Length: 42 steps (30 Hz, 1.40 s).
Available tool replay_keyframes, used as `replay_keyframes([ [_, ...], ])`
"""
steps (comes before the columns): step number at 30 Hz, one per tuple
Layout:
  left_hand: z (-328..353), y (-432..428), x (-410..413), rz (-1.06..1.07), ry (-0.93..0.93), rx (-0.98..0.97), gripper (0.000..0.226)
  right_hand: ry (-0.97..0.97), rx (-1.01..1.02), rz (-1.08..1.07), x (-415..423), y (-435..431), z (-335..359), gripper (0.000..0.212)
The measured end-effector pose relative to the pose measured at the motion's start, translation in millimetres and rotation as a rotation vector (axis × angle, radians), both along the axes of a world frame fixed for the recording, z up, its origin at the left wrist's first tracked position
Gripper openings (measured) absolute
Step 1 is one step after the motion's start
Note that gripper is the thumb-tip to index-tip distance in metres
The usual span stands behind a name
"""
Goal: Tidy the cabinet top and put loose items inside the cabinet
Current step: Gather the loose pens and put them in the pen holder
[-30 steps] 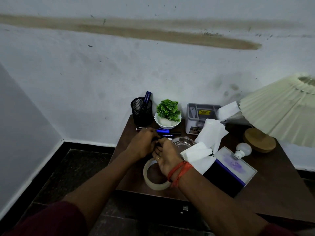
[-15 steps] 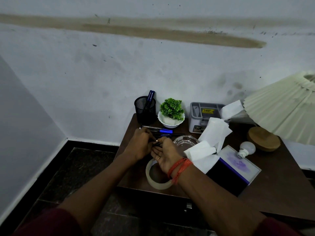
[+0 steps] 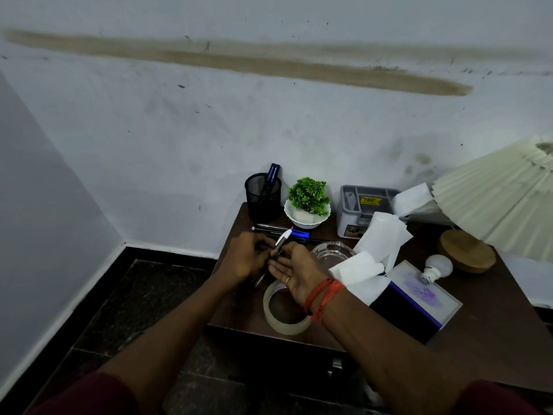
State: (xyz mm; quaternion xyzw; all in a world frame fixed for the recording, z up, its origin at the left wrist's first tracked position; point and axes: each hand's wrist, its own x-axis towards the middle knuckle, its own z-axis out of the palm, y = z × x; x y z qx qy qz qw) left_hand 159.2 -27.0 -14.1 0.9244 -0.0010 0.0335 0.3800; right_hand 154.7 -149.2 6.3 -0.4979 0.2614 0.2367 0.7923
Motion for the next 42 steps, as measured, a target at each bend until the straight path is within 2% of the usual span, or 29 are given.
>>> replay_keyframes([
  [3,4,2,-1,0.036,0.004,-0.027,0.015,-0.026,-0.044,0.031,0,0,6,0.018],
  [8,20,7,-1,0.075,-0.060,-0.102,0.018,-0.126,-0.246,0.104,4,-2,17,0.019],
  [13,37,11,1,0.069,-0.122,-0.122,0.021,-0.296,-0.395,0.157,10,1,22,0.033],
  [16,48,10,4,0.086,-0.171,-0.135,0.021,-0.420,-0.493,0.190,22,4,18,0.063],
  [17,53,9,5,0.091,-0.191,-0.146,0.022,-0.464,-0.519,0.196,26,3,19,0.067],
  [21,77,9,16,0.130,-0.302,-0.155,0.020,-0.661,-0.661,0.246,17,5,69,0.045],
  [24,95,9,26,0.154,-0.365,-0.172,0.018,-0.782,-0.729,0.220,23,8,91,0.041],
  [29,113,11,47,0.186,-0.383,-0.184,0.026,-0.836,-0.683,0.212,37,6,107,0.045],
  [34,111,9,56,0.181,-0.413,-0.180,0.022,-0.839,-0.640,0.229,55,6,96,0.059],
  [42,89,11,65,0.235,-0.437,-0.194,0.019,-0.814,-0.574,0.277,80,9,69,0.054],
])
